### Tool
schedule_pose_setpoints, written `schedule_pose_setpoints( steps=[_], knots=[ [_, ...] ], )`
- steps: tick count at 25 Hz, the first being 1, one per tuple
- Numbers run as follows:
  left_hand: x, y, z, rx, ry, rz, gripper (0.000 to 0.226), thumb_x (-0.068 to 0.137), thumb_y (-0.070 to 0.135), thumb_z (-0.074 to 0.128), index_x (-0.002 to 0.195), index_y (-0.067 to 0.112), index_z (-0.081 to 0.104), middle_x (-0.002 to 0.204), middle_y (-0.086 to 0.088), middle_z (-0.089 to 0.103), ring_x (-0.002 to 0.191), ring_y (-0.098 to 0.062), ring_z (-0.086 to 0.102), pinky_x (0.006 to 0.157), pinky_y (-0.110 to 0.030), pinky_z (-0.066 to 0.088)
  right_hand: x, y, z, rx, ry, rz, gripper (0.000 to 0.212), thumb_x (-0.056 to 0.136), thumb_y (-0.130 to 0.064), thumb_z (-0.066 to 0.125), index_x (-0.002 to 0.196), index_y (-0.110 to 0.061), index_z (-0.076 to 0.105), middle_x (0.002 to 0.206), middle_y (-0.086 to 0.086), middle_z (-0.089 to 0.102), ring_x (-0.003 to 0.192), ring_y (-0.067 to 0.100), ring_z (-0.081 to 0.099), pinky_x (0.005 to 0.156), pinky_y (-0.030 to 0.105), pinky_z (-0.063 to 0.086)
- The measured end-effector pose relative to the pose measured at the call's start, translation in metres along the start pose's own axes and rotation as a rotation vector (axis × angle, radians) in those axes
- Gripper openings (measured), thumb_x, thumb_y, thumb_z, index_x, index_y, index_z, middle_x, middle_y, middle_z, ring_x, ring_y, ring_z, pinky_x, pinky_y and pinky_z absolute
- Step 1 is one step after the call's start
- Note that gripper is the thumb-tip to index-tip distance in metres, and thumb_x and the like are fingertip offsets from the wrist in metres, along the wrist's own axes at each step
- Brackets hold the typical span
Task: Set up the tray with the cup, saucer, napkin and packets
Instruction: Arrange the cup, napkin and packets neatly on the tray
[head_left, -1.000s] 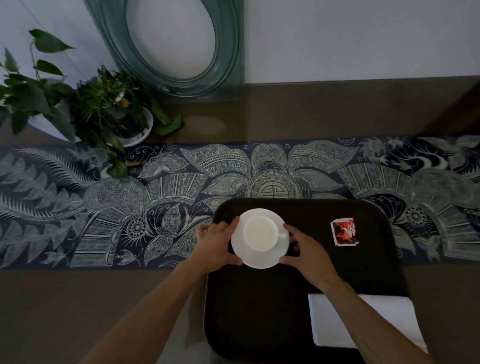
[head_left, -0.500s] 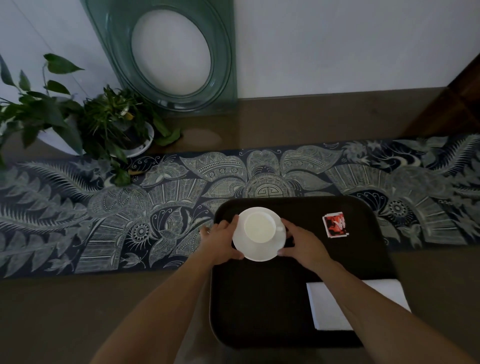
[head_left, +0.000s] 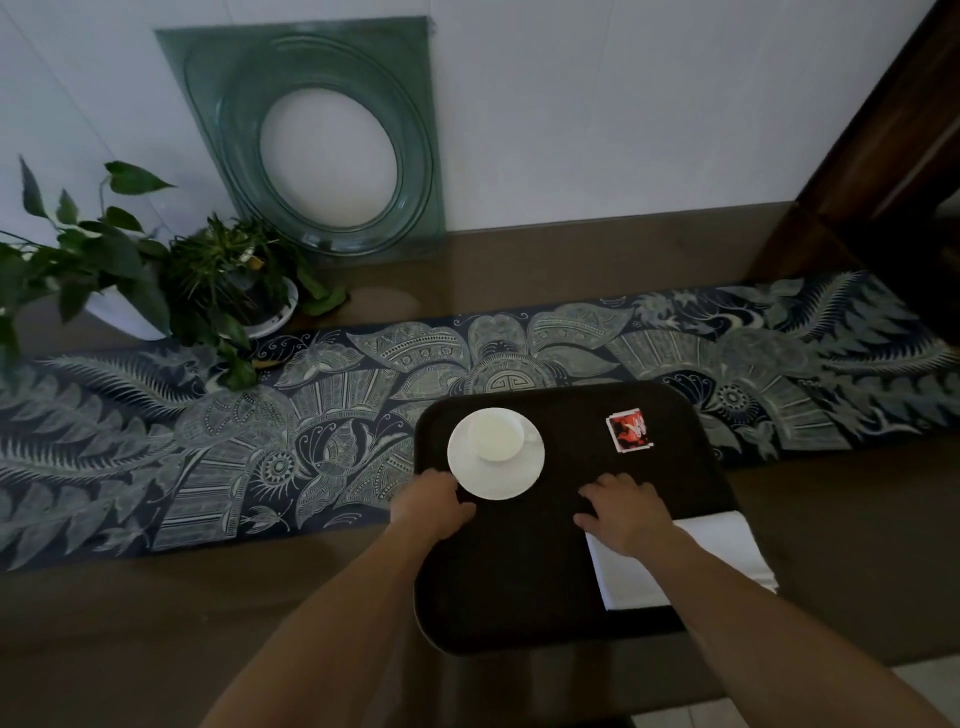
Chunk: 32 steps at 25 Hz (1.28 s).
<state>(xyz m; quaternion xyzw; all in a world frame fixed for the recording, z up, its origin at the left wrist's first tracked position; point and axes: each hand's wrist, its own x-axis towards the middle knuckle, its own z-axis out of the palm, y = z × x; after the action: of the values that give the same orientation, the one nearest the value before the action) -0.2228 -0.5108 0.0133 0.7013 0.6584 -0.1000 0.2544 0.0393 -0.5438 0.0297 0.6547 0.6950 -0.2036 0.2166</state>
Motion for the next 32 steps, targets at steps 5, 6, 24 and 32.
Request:
schedule_pose_setpoints(
  steps=[5,6,24,32],
  knots=[
    [-0.008,0.037,0.012,-0.008,-0.308,0.073,0.067,0.079,0.053,0.066,0.136,0.019,0.051,0.137,-0.006,0.053,0.123,-0.025,0.05,0.103,-0.039,0.041,-0.023,0.04,0.001,-0.029,-0.012,-0.049,0.049,0.095,-0.05,0.043,0.138,-0.026,0.046,0.136,0.007,0.047,0.126,0.028,0.042,0.103,0.048,0.035],
    [-0.01,0.049,0.016,-0.018,-0.306,0.069,0.068,0.079,0.053,0.066,0.135,0.019,0.051,0.136,-0.006,0.054,0.122,-0.024,0.051,0.103,-0.039,0.042,-0.027,0.051,0.002,-0.029,-0.018,-0.054,0.048,0.095,-0.049,0.043,0.138,-0.026,0.046,0.135,0.006,0.048,0.127,0.028,0.042,0.103,0.049,0.035],
    [-0.023,0.173,0.071,0.158,-0.052,0.047,0.037,0.085,0.036,0.064,0.118,0.024,0.055,0.119,-0.003,0.051,0.11,-0.025,0.052,0.098,-0.045,0.038,-0.036,0.194,0.04,-0.121,0.143,-0.184,0.045,0.09,-0.026,0.053,0.135,-0.022,0.049,0.136,0.005,0.045,0.127,0.025,0.037,0.104,0.044,0.032],
    [-0.025,0.166,0.077,0.007,-0.052,0.044,0.021,0.083,0.032,0.059,0.098,0.028,0.045,0.1,0.001,0.059,0.103,-0.023,0.05,0.094,-0.046,0.033,-0.028,0.186,0.038,-0.027,0.159,-0.141,0.038,0.086,-0.021,0.053,0.123,-0.023,0.048,0.121,0.004,0.054,0.117,0.025,0.043,0.097,0.041,0.036]
  ],
)
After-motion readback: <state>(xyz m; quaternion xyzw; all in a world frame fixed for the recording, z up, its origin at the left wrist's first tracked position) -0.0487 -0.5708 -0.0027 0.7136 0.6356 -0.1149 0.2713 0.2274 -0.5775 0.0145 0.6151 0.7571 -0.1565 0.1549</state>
